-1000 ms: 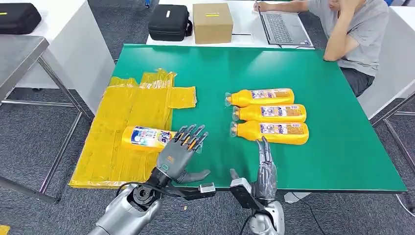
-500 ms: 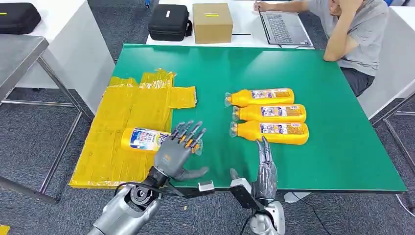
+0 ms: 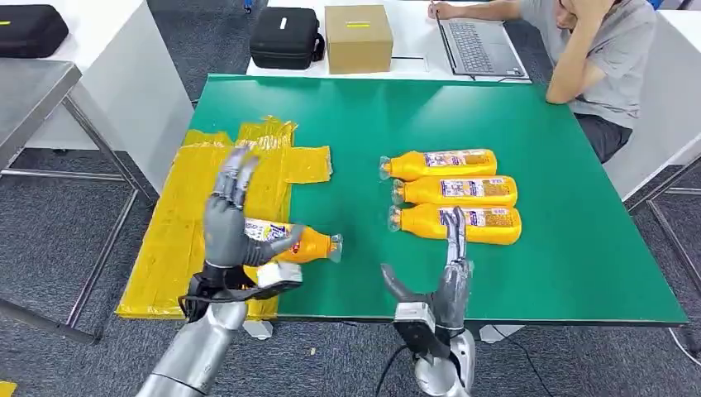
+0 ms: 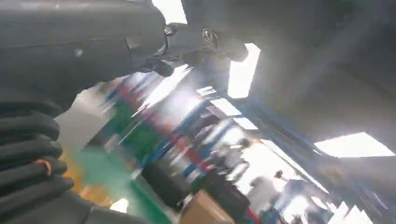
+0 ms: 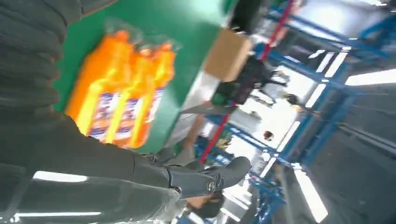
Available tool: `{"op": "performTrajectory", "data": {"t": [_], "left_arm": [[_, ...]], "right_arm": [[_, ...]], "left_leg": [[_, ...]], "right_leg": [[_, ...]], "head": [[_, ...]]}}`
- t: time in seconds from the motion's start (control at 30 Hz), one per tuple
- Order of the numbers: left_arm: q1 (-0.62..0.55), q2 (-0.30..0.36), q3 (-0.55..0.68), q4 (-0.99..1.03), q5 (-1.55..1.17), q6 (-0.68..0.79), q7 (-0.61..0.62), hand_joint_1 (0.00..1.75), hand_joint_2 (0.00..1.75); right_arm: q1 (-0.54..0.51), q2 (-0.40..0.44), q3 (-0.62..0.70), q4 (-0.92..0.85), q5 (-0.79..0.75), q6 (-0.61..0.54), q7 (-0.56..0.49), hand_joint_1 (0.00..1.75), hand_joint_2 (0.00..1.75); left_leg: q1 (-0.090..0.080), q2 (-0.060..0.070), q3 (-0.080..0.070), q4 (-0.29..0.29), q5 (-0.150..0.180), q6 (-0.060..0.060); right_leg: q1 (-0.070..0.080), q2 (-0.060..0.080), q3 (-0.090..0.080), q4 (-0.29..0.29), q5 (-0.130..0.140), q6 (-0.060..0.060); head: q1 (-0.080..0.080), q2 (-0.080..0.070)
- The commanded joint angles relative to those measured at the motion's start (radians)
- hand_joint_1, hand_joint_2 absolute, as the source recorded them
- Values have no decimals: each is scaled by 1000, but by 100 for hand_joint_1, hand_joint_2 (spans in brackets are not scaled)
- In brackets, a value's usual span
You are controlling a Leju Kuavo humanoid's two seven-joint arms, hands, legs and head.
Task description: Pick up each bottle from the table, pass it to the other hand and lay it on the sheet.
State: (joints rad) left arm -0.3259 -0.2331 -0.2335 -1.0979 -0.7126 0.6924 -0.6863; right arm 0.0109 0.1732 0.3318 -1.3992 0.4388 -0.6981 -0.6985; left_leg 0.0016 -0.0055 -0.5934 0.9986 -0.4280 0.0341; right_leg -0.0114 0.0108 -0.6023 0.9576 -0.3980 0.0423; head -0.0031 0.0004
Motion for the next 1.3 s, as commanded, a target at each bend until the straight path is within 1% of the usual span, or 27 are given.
{"op": "performTrajectory", "data": {"t": [0.03,0.1,0.13,0.17,0.2,0.27,0.3,0.33,0.37,0.4,0.5,0.53,0.6,0.63,0.7,0.77,0.8,0.83,0.87,0.93,0.97,1.2,1.23,1.3], "left_arm": [[-53,25,-102,198,263,6,-12,0,175],[-61,40,-143,226,331,0,-12,0,175],[-62,43,-157,241,366,-18,-12,0,175],[-61,46,-167,241,381,-31,-12,0,175],[-55,44,-172,238,423,-70,-12,0,175],[-47,42,-176,236,476,-112,-12,0,175],[-42,41,-178,235,491,-125,-12,0,175],[-39,41,-185,237,496,-138,-12,0,175],[-31,39,-185,240,516,-169,-12,0,175],[-31,39,-185,240,516,-169,-12,0,175],[-31,39,-185,240,516,-169,-12,0,175],[-31,39,-185,240,516,-169,-12,0,175],[-23,41,-184,234,529,-196,-12,0,175],[-19,40,-182,231,533,-200,-12,0,175],[-12,39,-185,219,531,-201,-12,0,175],[-8,40,-187,207,535,-192,-12,0,175],[-7,40,-185,206,543,-192,-12,0,175],[-3,41,-187,192,545,-186,-12,0,175],[0,42,-188,186,550,-189,-12,0,175],[8,46,-194,169,561,-206,-12,0,175],[8,46,-194,169,561,-206,-12,0,175],[13,49,-194,160,566,-208,-12,0,175],[20,54,-192,148,569,-200,-12,0,175],[34,60,-186,128,584,-195,-12,0,175]], "right_arm": [[-17,-78,140,-110,-77,0,0,0,175],[-26,-106,194,-137,-194,0,0,0,175],[-29,-126,228,-169,-256,0,0,0,175],[-29,-135,243,-188,-284,0,0,0,175],[-21,-141,255,-227,-363,20,0,0,175],[3,-123,214,-236,-416,77,0,0,175],[12,-110,187,-228,-420,93,0,0,175],[-3,-140,218,-217,-454,51,0,0,175],[14,-114,180,-211,-444,87,0,0,175],[14,-114,180,-211,-444,87,0,0,175],[14,-114,180,-211,-444,87,0,0,175],[14,-114,180,-211,-444,87,0,0,175],[32,-80,120,-193,-454,153,0,0,175],[38,-73,108,-189,-453,164,0,0,175],[52,-78,113,-197,-421,134,0,0,175],[44,-106,161,-199,-387,58,0,0,175],[37,-117,183,-198,-376,18,0,0,175],[32,-123,193,-193,-368,0,0,0,175],[30,-121,191,-189,-360,0,0,0,175],[30,-119,188,-171,-333,0,0,0,175],[30,-119,188,-171,-333,0,0,0,175],[32,-119,189,-166,-319,0,0,0,175],[29,-124,206,-163,-337,0,0,0,175],[18,-129,235,-156,-362,0,0,0,175]], "left_leg": [[0,-1,4,-1,-1,-2],[0,-2,4,-1,-1,-2],[0,0,4,-1,-1,-1],[0,1,3,-1,-1,-1],[0,1,4,0,-2,-2],[0,0,2,-1,-1,-1],[0,-1,4,0,-2,-1],[0,-1,4,-1,-1,-1],[0,-1,3,-1,-1,-1],[0,0,6,-2,-1,-1],[0,0,3,-1,-1,-1],[0,0,5,-1,-2,-2],[0,1,2,-1,-1,-1],[0,0,5,-1,-1,-2],[0,0,5,-1,-2,-2],[0,1,3,-1,-1,-1],[0,1,4,-1,-2,-2],[0,1,3,-1,-1,-1],[0,2,5,-1,-2,-2],[0,1,2,-1,-1,-1],[1,2,4,-1,-2,-2],[1,1,3,-1,-1,-1],[0,1,5,-1,-2,-2],[0,2,2,-1,-1,-1]], "right_leg": [[0,-2,4,0,-2,-1],[0,-3,5,0,-2,-1],[0,-2,4,0,-1,-1],[0,-1,3,0,-1,-1],[0,-1,4,0,-2,-1],[0,-1,2,0,-1,-1],[0,-2,4,0,-2,-1],[0,-2,4,-1,-2,-1],[0,-2,3,-1,-1,-1],[0,-2,6,-1,-2,-1],[0,-1,3,-1,-1,-1],[0,-1,5,0,-2,-1],[0,0,2,-1,-1,-1],[0,-1,4,-1,-2,-1],[1,-2,5,-1,-2,-2],[1,0,2,-1,-1,-1],[0,-1,4,0,-2,-2],[1,0,3,-1,-1,-1],[1,0,4,0,-2,-2],[0,0,2,-1,-1,-1],[1,0,4,-1,-2,-1],[1,0,3,-1,-1,-1],[1,0,5,0,-2,-2],[1,1,2,-1,0,-1]], "head": [[0,0],[0,0],[0,0],[0,0],[0,0],[0,0],[0,0],[0,0],[0,0],[0,0],[0,0],[0,0],[0,0],[0,0],[0,0],[0,0],[0,0],[0,0],[0,0],[0,0],[0,0],[0,0],[0,0],[0,0]]}}
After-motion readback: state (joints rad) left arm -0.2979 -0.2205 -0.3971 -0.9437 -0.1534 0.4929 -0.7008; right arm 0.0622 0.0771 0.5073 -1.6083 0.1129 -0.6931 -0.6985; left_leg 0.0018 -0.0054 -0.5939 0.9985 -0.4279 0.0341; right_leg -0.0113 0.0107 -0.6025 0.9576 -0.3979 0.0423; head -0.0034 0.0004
